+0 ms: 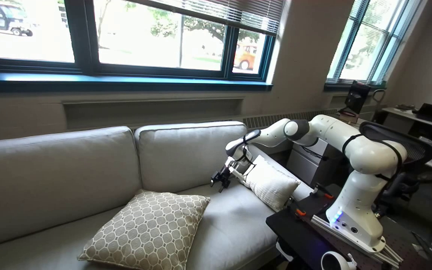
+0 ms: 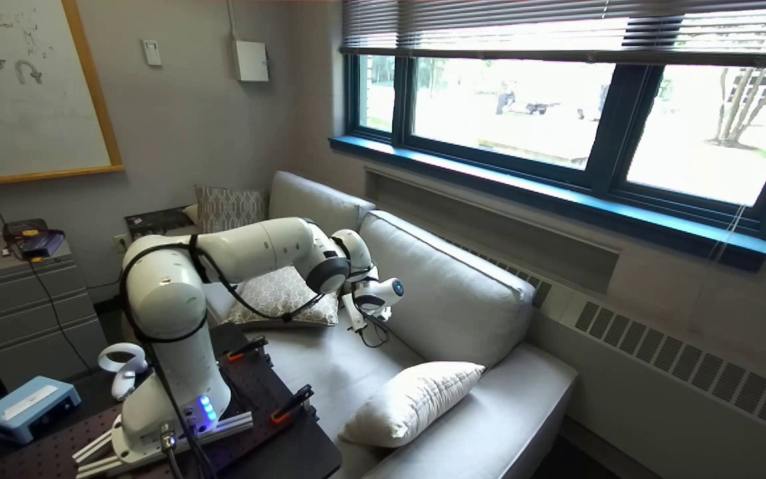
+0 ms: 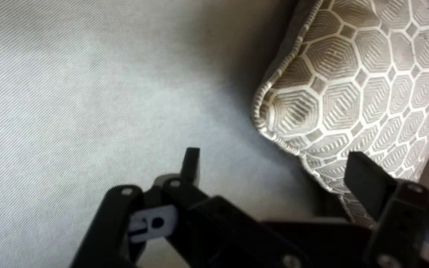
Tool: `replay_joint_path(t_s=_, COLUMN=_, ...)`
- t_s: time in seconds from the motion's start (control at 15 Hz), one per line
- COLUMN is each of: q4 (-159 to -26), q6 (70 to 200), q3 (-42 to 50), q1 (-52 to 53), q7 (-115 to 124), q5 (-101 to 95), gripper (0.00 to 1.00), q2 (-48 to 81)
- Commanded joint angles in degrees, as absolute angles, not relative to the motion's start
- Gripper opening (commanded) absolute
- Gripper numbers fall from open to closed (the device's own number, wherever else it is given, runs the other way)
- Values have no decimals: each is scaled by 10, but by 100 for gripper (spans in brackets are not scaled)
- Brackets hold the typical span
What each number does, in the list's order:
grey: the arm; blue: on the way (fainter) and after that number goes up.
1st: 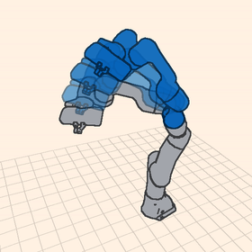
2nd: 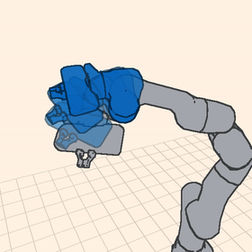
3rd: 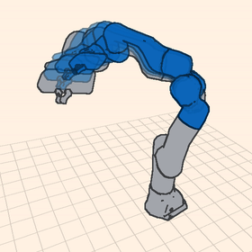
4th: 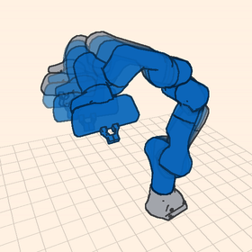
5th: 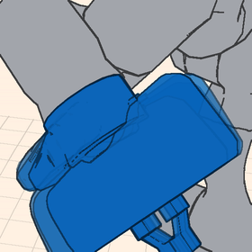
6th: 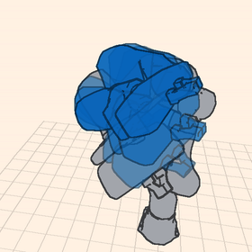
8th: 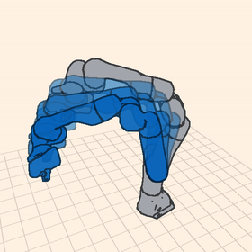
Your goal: Put the two pillows on the right end of the chair
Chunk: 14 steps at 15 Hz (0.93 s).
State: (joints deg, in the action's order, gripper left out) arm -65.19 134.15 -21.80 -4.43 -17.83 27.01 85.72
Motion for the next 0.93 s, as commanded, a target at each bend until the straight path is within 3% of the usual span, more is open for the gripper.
replay_joint_path(t_s=0.0, q4=-673, q6=1376, q3=-213, q1=-20, q7=-144, q5=348, gripper=100, q2=857)
replay_joint_path(t_s=0.87, q4=-658, q6=1312, q3=-104, q1=103, q7=-174, q5=668, gripper=100, q2=855)
